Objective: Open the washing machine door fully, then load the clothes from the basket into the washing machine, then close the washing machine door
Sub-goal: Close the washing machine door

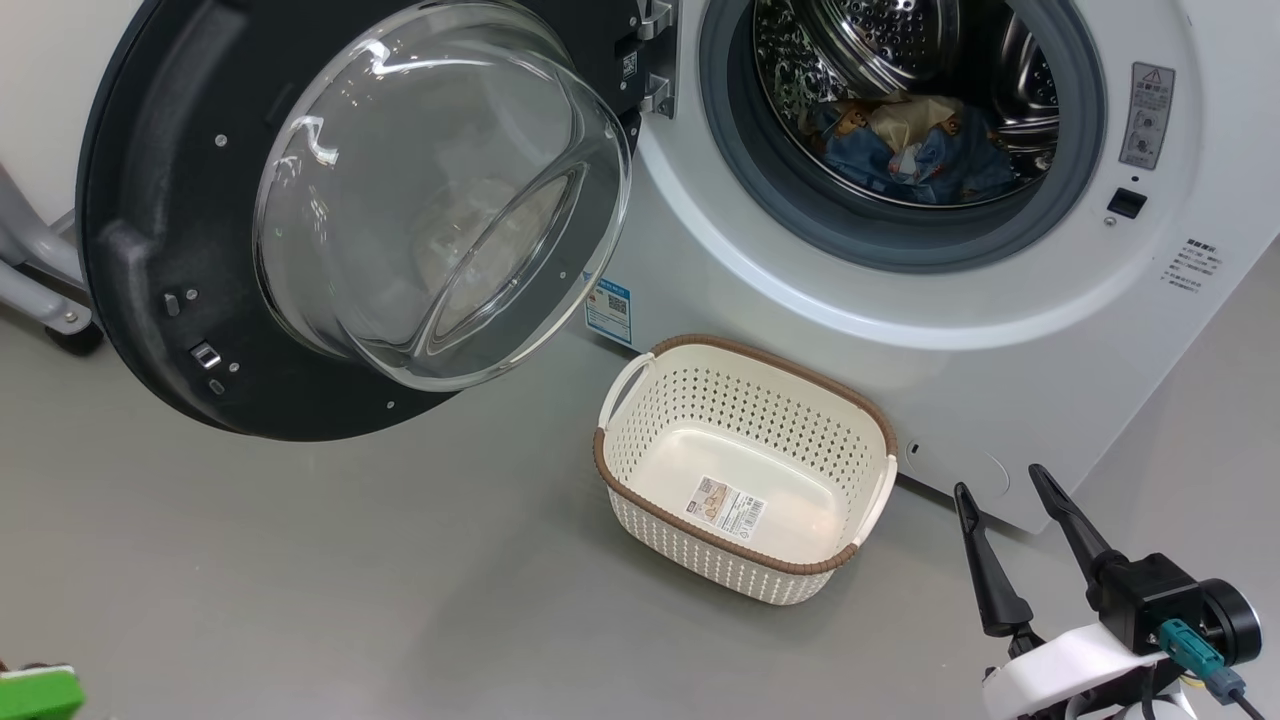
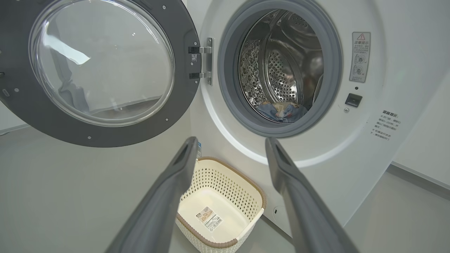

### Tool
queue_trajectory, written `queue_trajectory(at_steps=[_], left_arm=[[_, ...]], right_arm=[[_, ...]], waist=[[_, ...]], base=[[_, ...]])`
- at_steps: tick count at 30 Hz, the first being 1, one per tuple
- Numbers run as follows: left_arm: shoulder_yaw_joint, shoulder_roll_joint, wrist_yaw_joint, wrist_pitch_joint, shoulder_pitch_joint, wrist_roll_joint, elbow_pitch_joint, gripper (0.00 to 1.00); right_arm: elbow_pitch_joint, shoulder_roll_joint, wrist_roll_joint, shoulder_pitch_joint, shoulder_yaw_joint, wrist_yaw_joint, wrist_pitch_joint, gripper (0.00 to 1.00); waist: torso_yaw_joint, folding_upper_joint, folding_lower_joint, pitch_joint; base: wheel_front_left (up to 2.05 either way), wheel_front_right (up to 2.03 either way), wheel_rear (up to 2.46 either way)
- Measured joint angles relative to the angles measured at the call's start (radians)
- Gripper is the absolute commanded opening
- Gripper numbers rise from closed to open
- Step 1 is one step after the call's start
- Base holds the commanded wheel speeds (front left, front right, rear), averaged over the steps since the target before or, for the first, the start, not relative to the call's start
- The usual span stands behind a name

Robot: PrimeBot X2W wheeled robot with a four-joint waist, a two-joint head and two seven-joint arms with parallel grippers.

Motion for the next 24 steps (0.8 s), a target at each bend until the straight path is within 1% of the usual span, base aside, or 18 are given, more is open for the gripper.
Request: queue_trajectory(at_steps=[1, 4, 5, 7, 10, 16, 18, 21, 24], left_arm=[[0.024, 0.0, -0.006, -0.003, -0.02, -0.017, 0.01, 0.0], [0.11, 0.012, -0.008, 0.029, -0.105, -0.148, 0.05, 0.0], [0.139, 0.028, -0.004, 0.043, -0.137, -0.183, 0.066, 0.0], [0.182, 0.087, 0.015, 0.07, -0.193, -0.195, 0.099, 0.0], [0.244, 0.17, 0.033, 0.109, -0.281, -0.24, 0.162, 0.0], [0.397, 0.246, 0.069, 0.158, -0.414, -0.385, 0.258, 0.0], [0.416, 0.276, 0.072, 0.169, -0.448, -0.404, 0.291, 0.0], [0.425, 0.335, 0.078, 0.193, -0.482, -0.404, 0.337, 0.0], [0.442, 0.379, 0.081, 0.206, -0.521, -0.409, 0.37, 0.0]], right_arm=[[0.0, 0.001, 0.0, 0.0, 0.0, 0.0, 0.0, 1.0], [0.001, 0.002, 0.0, 0.0, 0.0, 0.0, 0.0, 1.0], [0.001, 0.003, 0.0, 0.0, 0.001, 0.0, 0.0, 1.0], [0.001, 0.004, 0.0, 0.0, 0.002, 0.0, 0.0, 1.0], [0.002, 0.011, 0.0, 0.002, 0.003, 0.0, 0.0, 1.0], [0.007, 0.023, 0.0, 0.002, 0.043, 0.0, 0.0, 1.0], [0.01, 0.02, 0.0, 0.002, 0.044, 0.0, 0.0, 1.0], [0.012, 0.007, 0.0, 0.002, 0.044, 0.0, 0.0, 1.0], [0.012, -0.005, -0.001, 0.001, 0.043, 0.0, 0.0, 1.0]], waist=[[0.0, 0.0, 0.0, 0.001], [0.001, 0.0, 0.0, 0.004], [0.002, 0.0, 0.0, 0.005], [0.002, 0.0, 0.0, 0.006], [0.0, 0.0, 0.0, 0.008], [-0.03, 0.0, 0.0, 0.017], [-0.045, 0.0, 0.0, 0.022], [-0.07, 0.0, 0.0, 0.033], [-0.095, 0.0, 0.0, 0.043]], base=[[0.0, 0.0, 0.0], [0.0, 0.0, 0.0], [0.0, 0.0, 0.0], [0.0, 0.0, 0.0], [0.0, 0.0, 0.0], [0.0, 0.0, 0.0], [0.0, 0.0, 0.0], [0.0, 0.0, 0.0], [0.0, 0.0, 0.0]])
